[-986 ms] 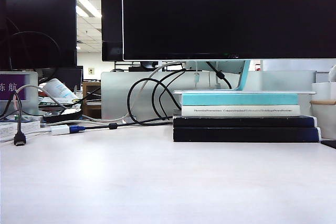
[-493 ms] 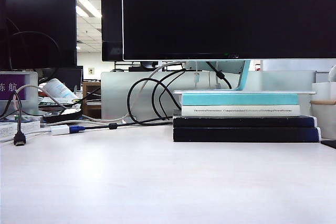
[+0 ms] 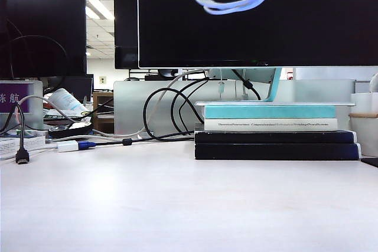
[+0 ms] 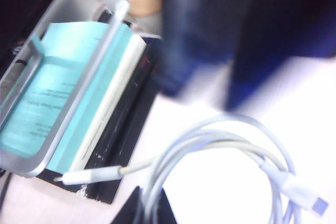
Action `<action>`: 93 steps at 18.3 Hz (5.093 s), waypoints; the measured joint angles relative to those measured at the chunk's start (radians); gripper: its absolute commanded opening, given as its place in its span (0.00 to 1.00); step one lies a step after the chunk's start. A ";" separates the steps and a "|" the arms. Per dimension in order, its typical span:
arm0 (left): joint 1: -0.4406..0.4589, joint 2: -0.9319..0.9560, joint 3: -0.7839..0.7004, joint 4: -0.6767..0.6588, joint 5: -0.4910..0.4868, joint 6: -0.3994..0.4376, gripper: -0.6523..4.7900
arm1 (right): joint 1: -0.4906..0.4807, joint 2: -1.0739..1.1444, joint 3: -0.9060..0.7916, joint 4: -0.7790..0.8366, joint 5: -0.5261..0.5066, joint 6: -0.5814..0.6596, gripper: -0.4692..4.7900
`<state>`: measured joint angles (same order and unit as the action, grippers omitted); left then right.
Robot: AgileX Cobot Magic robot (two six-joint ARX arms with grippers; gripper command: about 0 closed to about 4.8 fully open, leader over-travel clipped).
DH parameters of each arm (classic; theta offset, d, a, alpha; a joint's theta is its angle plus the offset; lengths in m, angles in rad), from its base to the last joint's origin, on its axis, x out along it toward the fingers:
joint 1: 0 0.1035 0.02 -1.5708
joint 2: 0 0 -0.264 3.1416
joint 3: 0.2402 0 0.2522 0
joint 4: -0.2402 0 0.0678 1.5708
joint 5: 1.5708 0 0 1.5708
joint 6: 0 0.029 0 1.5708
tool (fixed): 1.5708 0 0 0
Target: Unfold the white charging cable into a straight cable.
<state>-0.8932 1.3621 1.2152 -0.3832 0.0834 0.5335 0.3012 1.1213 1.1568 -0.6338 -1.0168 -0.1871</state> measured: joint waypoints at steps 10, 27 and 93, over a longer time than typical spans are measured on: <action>-0.073 -0.033 0.001 -0.001 0.134 0.212 0.11 | -0.002 0.003 0.000 -0.003 0.131 0.003 0.33; -0.103 -0.033 0.001 0.100 0.131 0.318 0.11 | -0.002 0.025 0.000 -0.037 0.127 0.025 0.08; 0.155 -0.211 -0.204 0.333 0.632 -0.206 1.00 | -0.002 -0.090 0.224 0.415 0.044 0.446 0.08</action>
<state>-0.7383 1.1507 1.0115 -0.0505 0.7155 0.3275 0.2993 1.0313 1.3808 -0.2188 -0.9726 0.2584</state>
